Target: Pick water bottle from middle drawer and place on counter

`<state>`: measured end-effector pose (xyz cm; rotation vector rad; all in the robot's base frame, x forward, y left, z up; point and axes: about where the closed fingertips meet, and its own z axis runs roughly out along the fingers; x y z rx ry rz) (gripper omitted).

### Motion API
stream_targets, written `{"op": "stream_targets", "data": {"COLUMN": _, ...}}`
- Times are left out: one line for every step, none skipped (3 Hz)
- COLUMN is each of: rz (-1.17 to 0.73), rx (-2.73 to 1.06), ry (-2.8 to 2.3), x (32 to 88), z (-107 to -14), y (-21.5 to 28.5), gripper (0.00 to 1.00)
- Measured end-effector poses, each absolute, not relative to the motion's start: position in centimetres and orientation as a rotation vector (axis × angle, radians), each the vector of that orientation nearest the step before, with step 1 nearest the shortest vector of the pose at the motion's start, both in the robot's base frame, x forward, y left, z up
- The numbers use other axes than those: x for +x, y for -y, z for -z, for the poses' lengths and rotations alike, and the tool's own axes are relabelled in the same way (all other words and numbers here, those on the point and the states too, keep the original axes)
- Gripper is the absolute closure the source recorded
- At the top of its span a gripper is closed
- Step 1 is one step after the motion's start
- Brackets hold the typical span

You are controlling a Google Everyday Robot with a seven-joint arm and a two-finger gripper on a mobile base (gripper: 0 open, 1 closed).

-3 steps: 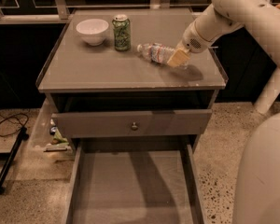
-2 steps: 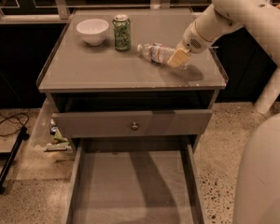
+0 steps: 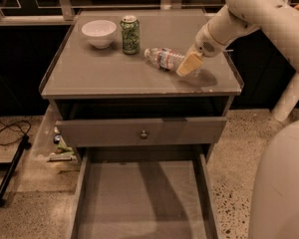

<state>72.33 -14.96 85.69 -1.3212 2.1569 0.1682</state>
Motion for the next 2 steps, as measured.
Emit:
{"op": "stream_targets", "data": {"rz": -0.168, "rx": -1.321, "ry": -2.157, "x": 72.33, "z": -85.69, "y": 14.95, "gripper": 0.0}}
{"op": "stream_targets", "data": {"rz": -0.168, "rx": -1.321, "ry": -2.157, "x": 72.33, "z": -85.69, "y": 14.95, "gripper": 0.0}}
